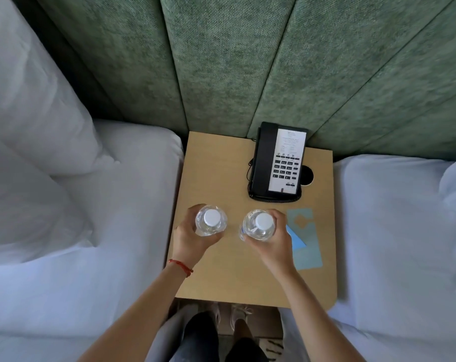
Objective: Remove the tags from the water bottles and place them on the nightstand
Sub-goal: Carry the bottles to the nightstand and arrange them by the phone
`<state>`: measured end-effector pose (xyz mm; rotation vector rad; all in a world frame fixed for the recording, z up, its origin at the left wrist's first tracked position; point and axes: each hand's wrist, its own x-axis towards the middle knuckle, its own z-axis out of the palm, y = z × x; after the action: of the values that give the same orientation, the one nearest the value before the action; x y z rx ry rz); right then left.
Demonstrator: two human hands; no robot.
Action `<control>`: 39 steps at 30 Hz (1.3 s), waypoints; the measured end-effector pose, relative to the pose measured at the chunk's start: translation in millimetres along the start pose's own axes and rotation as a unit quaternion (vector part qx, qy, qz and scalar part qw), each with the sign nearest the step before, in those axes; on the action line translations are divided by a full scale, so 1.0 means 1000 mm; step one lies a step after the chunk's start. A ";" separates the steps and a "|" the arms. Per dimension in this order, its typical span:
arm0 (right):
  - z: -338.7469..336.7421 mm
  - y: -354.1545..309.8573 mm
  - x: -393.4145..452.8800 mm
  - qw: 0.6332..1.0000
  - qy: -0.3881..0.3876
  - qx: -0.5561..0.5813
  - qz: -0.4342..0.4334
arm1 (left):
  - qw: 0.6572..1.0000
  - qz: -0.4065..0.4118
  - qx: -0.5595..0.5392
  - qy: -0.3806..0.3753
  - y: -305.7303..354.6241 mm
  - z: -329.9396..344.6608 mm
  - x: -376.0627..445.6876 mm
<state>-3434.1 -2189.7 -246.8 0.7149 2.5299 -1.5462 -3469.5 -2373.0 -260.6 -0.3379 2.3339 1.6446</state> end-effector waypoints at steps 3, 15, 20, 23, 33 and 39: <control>0.002 0.007 0.002 1.000 -0.007 -0.007 0.003 | 1.000 -0.006 0.007 -0.010 -0.005 0.001 0.000; -0.005 0.017 -0.008 0.997 -0.048 -0.054 0.010 | 0.997 -0.013 0.035 -0.065 0.000 -0.006 -0.002; -0.011 0.014 -0.013 0.994 -0.059 -0.088 0.024 | 0.995 -0.021 0.055 -0.080 0.009 -0.007 -0.003; -0.017 0.005 -0.016 0.995 -0.055 -0.079 0.020 | 0.995 -0.032 0.056 -0.078 0.015 -0.009 -0.009; -0.044 -0.025 -0.046 0.994 -0.061 -0.058 -0.074 | 0.995 0.011 0.077 0.055 0.036 -0.013 -0.072; -0.059 -0.027 -0.059 0.965 -0.117 -0.142 -0.188 | 0.975 0.053 0.153 0.151 0.046 -0.013 -0.121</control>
<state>-3383.9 -2169.1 -178.2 0.0139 2.7227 -1.2167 -3372.4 -2365.3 -174.0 -0.4294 2.8273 1.3189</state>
